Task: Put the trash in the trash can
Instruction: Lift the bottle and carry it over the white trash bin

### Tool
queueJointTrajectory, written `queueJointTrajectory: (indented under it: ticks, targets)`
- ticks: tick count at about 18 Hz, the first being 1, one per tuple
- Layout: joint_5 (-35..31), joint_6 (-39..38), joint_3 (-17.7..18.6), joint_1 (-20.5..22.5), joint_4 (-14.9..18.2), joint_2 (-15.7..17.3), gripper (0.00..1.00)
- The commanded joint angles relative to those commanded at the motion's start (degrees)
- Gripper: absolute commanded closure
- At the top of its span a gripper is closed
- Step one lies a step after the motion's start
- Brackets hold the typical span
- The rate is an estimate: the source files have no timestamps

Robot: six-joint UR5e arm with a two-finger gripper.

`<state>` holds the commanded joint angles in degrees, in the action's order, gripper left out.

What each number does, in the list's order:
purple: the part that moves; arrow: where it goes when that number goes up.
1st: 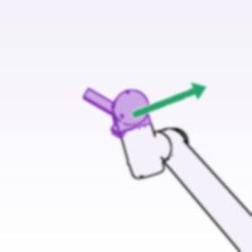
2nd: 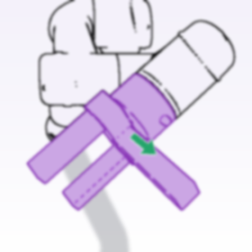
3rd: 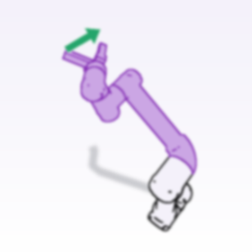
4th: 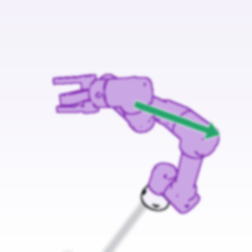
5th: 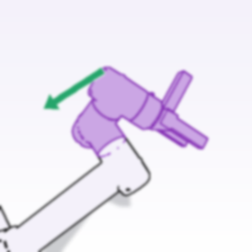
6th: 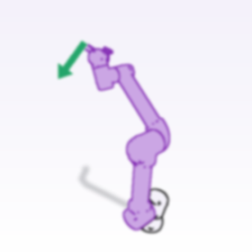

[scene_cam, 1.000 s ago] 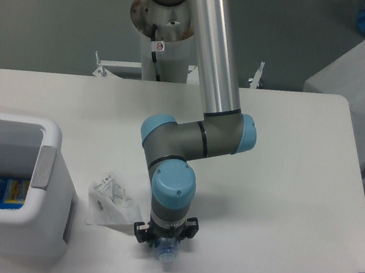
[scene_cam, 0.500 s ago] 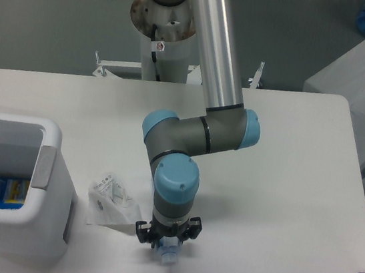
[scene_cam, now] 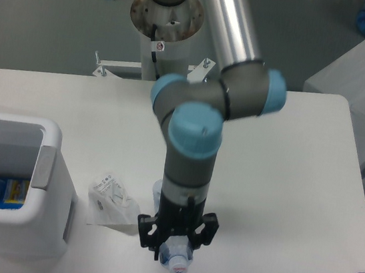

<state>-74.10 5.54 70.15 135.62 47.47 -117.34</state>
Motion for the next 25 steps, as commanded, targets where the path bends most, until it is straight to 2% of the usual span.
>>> queueJointTrajectory:
  ticks: [3,7,12,16,25]
  targets:
    - [1.2,-1.3,-2.0,-0.5,-0.2,3.6,0.34]
    - [3.5,-4.6,-1.8,-2.8,-0.2,9.4,0.34]
    - [3.7,-4.8,-1.3,-8.9,-0.2,13.4,0.34]
    - [3.8,-4.8,-1.4,-13.3,-1.0,13.8,0.34]
    - [3.8,-4.3,-1.2,-18.6,-5.1,9.9,0.34]
